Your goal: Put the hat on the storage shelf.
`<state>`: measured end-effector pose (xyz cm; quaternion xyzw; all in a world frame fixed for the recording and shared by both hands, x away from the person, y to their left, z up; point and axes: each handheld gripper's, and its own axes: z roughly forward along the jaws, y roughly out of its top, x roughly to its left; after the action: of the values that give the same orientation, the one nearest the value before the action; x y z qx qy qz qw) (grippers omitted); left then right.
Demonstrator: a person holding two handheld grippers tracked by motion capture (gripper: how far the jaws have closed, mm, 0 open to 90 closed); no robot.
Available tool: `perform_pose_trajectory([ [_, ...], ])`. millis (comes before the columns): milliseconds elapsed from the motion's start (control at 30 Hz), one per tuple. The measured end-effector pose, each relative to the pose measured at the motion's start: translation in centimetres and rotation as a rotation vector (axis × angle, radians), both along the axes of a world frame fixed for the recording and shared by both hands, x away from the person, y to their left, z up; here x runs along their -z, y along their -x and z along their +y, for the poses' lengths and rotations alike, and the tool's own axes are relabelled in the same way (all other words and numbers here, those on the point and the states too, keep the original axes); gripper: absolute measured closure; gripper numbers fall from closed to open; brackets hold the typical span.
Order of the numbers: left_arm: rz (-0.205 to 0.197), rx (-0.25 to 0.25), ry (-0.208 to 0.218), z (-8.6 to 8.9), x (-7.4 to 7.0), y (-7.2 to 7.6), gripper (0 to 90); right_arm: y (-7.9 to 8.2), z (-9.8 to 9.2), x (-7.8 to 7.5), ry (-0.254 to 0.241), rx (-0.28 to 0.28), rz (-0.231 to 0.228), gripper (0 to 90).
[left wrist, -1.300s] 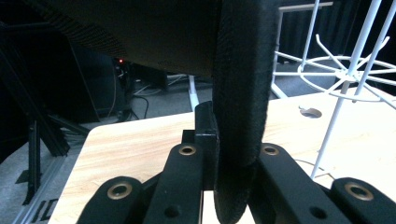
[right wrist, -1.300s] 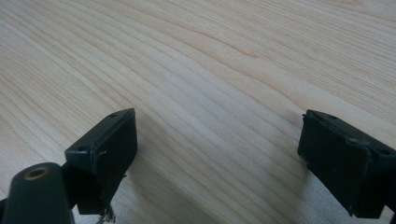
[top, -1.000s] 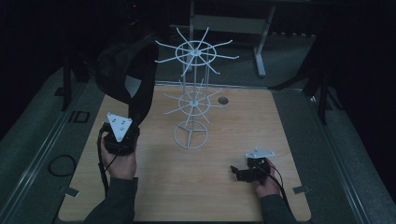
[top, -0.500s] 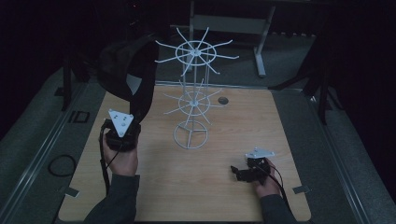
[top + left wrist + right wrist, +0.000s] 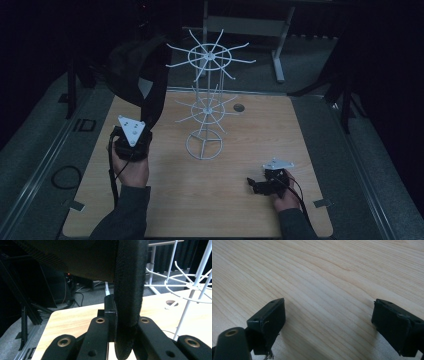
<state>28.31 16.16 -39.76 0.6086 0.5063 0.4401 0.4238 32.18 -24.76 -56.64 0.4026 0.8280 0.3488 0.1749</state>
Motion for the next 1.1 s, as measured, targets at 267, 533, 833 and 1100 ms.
perform_pose_trajectory([
  [267,0.000,0.002,-0.013,-0.3,0.3,0.0,86.6,0.0,0.0,0.0,0.000,0.000,0.000,11.7],
  [533,0.003,0.000,-0.026,-0.5,0.4,0.0,86.6,0.0,0.0,0.0,0.000,0.001,0.001,11.8],
  [833,0.001,0.002,-0.053,-0.9,0.6,0.0,86.6,0.0,0.0,0.0,0.000,0.000,0.000,11.7],
  [1100,-0.006,0.002,-0.075,-1.2,0.7,0.1,86.6,0.0,0.0,0.0,0.001,0.000,-0.001,11.7],
])
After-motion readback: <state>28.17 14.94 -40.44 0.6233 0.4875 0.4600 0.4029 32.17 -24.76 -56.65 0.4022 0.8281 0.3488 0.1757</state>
